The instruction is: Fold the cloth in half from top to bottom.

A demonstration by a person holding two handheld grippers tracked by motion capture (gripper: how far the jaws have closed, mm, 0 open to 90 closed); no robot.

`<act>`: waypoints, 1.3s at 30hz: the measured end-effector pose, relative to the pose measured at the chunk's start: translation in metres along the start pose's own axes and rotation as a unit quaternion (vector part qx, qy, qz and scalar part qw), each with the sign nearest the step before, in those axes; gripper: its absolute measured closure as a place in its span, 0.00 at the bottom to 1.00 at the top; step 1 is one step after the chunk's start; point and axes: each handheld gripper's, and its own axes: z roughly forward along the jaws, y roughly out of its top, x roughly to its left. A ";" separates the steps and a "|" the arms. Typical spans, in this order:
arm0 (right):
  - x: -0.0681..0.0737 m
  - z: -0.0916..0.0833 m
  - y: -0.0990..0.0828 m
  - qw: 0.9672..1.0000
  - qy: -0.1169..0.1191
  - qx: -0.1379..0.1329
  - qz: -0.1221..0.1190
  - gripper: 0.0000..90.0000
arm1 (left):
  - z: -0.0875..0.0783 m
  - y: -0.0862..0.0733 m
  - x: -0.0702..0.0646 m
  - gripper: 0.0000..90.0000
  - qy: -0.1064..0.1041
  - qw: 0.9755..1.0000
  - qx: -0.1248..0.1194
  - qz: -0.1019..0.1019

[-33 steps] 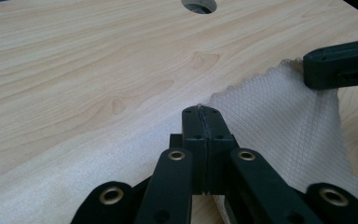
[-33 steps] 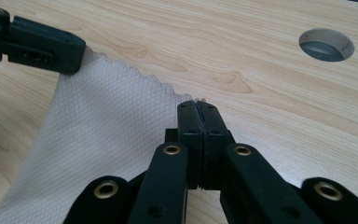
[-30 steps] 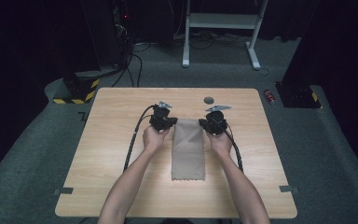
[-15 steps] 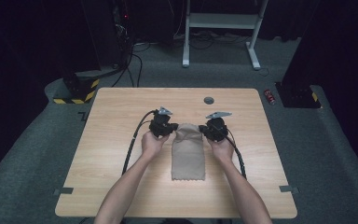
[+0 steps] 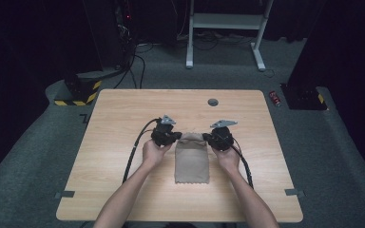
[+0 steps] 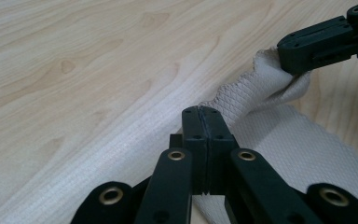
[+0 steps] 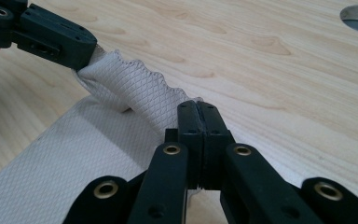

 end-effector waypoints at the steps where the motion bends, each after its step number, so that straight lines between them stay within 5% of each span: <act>1: 0.002 -0.002 -0.003 1.000 0.003 -0.001 -0.002 0.99 | -0.002 -0.003 -0.003 0.99 -0.002 1.000 -0.001 0.001; 11: 0.007 -0.010 -0.016 1.000 0.014 -0.006 -0.010 0.99 | -0.011 -0.013 -0.013 0.99 -0.011 1.000 -0.008 0.006; 15: 0.008 -0.016 -0.020 1.000 0.017 -0.009 -0.010 0.99 | -0.015 -0.016 -0.020 0.99 -0.010 1.000 -0.005 0.026; 39: 0.018 -0.033 -0.039 0.999 0.039 -0.018 -0.015 0.99 | -0.029 -0.033 -0.035 0.99 -0.029 0.999 -0.018 0.022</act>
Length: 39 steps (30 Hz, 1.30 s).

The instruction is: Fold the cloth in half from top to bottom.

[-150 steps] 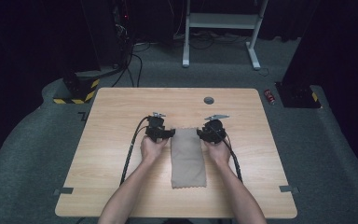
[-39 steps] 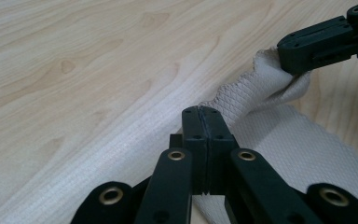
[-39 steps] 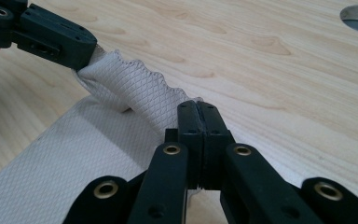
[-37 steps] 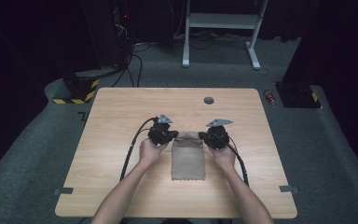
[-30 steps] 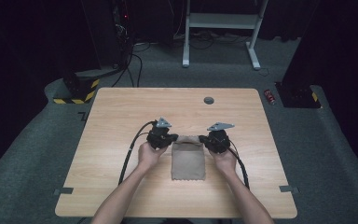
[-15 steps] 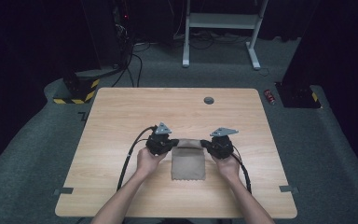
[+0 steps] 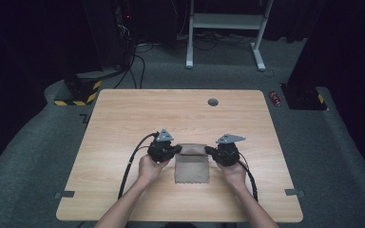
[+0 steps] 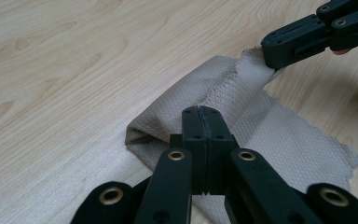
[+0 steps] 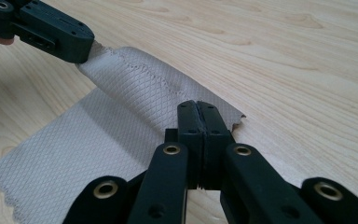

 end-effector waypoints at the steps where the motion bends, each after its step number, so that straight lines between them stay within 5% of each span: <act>1: 0.000 0.000 0.000 1.000 0.000 0.000 0.000 0.99 | 0.000 0.000 0.000 0.99 0.000 1.000 0.000 0.000; 39: 0.010 -0.011 -0.011 1.000 0.019 -0.005 -0.015 0.98 | -0.011 -0.014 -0.008 0.99 -0.012 1.000 -0.009 0.000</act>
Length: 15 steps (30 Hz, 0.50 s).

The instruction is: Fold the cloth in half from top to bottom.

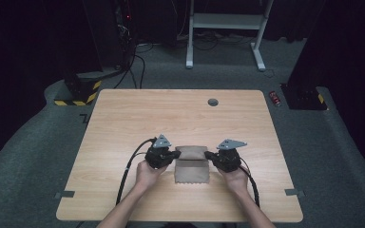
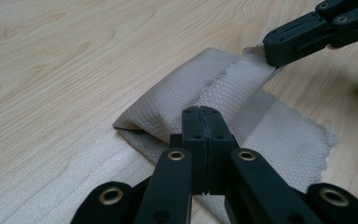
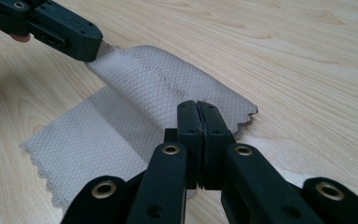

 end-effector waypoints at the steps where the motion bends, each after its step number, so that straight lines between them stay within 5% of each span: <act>1: 0.001 -0.001 0.000 1.000 0.001 0.000 0.000 0.98 | -0.001 0.000 0.000 0.99 -0.001 1.000 -0.001 -0.001; 15: 0.003 -0.005 -0.003 1.000 0.007 -0.004 -0.001 0.98 | -0.005 -0.006 -0.006 0.99 -0.008 1.000 -0.005 -0.003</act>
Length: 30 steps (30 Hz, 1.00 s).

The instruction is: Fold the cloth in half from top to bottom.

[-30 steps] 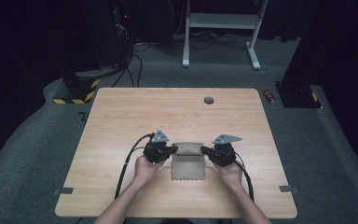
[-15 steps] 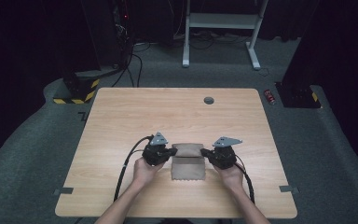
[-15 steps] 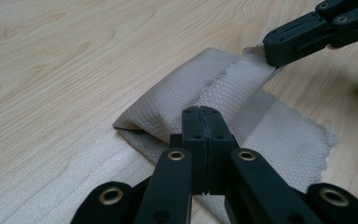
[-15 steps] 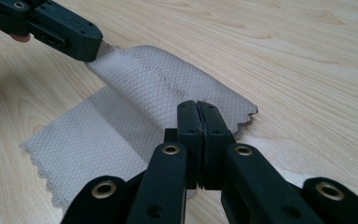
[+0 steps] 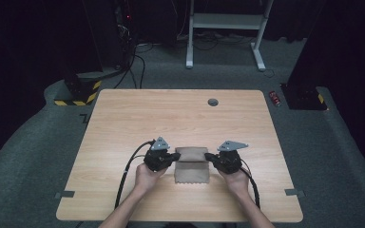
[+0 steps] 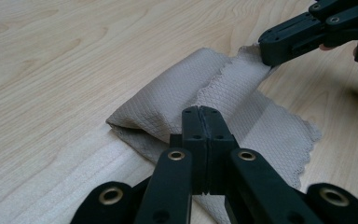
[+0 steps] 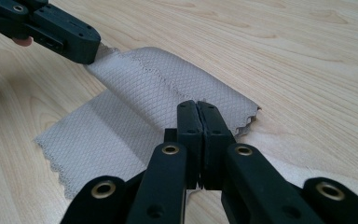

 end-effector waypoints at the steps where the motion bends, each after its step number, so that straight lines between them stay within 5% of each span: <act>1: 0.000 -0.001 0.000 1.000 0.001 -0.001 0.000 0.98 | 0.000 -0.001 0.000 0.99 -0.001 1.000 0.003 0.001; 30: 0.013 -0.008 -0.013 1.000 0.015 0.002 -0.013 0.98 | -0.007 -0.015 -0.012 0.99 -0.002 1.000 -0.002 0.011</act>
